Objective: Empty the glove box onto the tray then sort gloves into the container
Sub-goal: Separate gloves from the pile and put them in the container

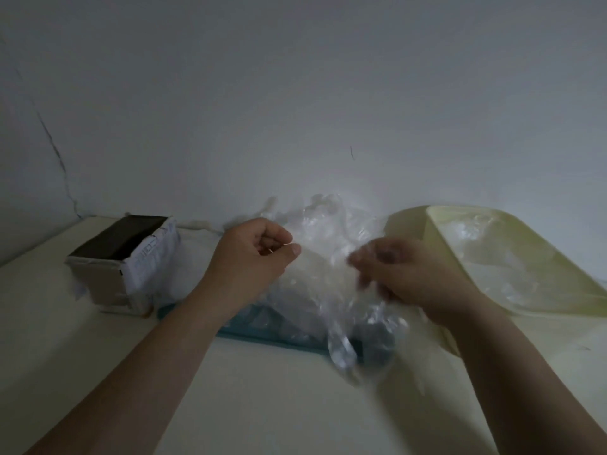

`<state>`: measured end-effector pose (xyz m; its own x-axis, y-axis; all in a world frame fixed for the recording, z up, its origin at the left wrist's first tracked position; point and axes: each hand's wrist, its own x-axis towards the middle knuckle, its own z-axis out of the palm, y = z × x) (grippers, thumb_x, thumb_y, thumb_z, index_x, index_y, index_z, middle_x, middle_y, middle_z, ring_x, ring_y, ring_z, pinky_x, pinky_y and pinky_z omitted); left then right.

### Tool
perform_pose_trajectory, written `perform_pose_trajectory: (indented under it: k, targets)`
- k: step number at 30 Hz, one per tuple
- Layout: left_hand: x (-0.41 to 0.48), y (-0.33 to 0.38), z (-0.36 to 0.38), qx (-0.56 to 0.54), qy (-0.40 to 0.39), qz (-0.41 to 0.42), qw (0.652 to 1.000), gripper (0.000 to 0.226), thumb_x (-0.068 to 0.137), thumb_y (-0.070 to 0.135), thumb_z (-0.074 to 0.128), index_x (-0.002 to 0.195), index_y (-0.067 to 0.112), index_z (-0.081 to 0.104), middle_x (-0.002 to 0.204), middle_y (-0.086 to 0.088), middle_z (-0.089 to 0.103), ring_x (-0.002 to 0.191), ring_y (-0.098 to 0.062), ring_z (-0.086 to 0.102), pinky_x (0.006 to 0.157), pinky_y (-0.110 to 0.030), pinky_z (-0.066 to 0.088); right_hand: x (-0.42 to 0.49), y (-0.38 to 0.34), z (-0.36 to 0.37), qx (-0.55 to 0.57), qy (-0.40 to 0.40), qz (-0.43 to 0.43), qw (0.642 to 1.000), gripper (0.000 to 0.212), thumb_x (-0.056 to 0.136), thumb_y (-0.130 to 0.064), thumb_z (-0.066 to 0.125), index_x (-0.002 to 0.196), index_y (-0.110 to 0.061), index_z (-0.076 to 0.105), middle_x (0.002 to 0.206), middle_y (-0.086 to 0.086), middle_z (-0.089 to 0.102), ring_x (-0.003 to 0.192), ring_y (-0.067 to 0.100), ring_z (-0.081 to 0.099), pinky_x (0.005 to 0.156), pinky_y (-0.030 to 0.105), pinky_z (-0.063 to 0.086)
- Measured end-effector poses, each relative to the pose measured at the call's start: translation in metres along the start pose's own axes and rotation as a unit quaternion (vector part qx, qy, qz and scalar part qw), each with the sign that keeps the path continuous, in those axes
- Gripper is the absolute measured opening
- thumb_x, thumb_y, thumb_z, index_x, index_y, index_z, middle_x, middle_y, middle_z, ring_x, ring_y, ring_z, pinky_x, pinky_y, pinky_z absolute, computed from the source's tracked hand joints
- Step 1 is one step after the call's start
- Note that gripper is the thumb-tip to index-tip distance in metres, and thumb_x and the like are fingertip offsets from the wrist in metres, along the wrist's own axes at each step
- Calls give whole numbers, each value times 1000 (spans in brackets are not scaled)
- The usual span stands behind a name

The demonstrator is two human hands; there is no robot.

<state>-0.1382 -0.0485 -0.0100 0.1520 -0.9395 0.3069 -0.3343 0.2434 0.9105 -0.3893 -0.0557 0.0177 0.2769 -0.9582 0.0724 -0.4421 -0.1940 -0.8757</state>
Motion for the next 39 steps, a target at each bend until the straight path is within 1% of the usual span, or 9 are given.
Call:
perform_pose_trajectory:
  k: [4, 9, 16, 21, 25, 29, 33, 36, 39]
  targets:
    - [3, -11, 15, 271, -15, 177, 946, 22, 91, 38, 77, 110, 31, 71, 120, 17, 63, 114, -4, 58, 99, -26, 48, -5, -5, -8, -103, -128, -5, 986, 16, 99, -28, 67, 94, -19, 78, 81, -2, 78, 63, 11, 68, 59, 21, 55]
    - [15, -10, 38, 363, -122, 118, 916, 51, 93, 43, 73, 140, 28, 61, 129, 7, 61, 118, -17, 55, 100, -36, 48, -5, -6, -8, -144, -161, -58, 975, 13, 98, -27, 68, 89, -25, 77, 80, -6, 77, 72, 10, 72, 70, 22, 56]
    - [24, 4, 30, 295, -107, 59, 948, 29, 93, 44, 71, 75, 22, 69, 70, 7, 63, 63, -2, 56, 65, -25, 45, -3, -6, -15, -143, -119, -48, 981, 13, 96, -20, 69, 87, -22, 77, 81, -3, 78, 73, 14, 74, 68, 21, 57]
    - [25, 24, 20, 277, -73, 78, 955, 12, 94, 44, 69, 91, 36, 76, 106, 14, 70, 103, -7, 64, 96, -33, 51, -4, -9, -21, -179, -117, -69, 974, 15, 95, -12, 67, 92, -21, 78, 83, -10, 78, 73, 5, 73, 77, 23, 61]
    - [28, 47, 9, 259, -29, 113, 959, 17, 88, 56, 62, 85, 44, 73, 106, 23, 72, 111, -10, 65, 103, -42, 51, -8, -15, -25, -180, -91, -126, 971, 11, 97, -29, 69, 93, -26, 78, 84, -16, 76, 80, 2, 71, 81, 23, 57]
    - [16, 82, -8, 208, -29, 137, 968, 14, 97, 30, 69, 84, 31, 73, 97, 16, 75, 97, 1, 68, 87, -15, 49, -13, -28, -23, -188, 39, -230, 954, 22, 97, -46, 62, 100, -30, 77, 139, -13, 60, 125, -2, 53, 101, 19, 46]
    - [-4, 100, -28, 123, -127, 70, 982, 18, 97, 32, 70, 80, 26, 76, 97, -5, 77, 97, -22, 73, 91, -40, 58, -27, -41, -16, -219, 47, -285, 932, 18, 91, -51, 63, 98, -42, 77, 167, -12, 27, 157, 11, 12, 120, 38, 20]
    - [-17, 108, -38, 63, -193, 45, 978, 15, 97, 23, 69, 84, 21, 78, 90, -6, 76, 87, -22, 71, 89, -43, 56, -38, -52, -1, -193, 17, -298, 935, 6, 91, -37, 74, 91, -41, 78, 149, -15, 53, 142, 0, 42, 114, 23, 36]
    - [-26, 108, -39, 31, -202, 38, 978, 11, 97, 19, 70, 90, 15, 77, 87, -2, 75, 81, -12, 67, 83, -32, 54, -44, -58, 10, -111, 12, -296, 949, 7, 92, -20, 77, 85, -20, 80, 99, -10, 73, 94, 5, 68, 81, 15, 48]
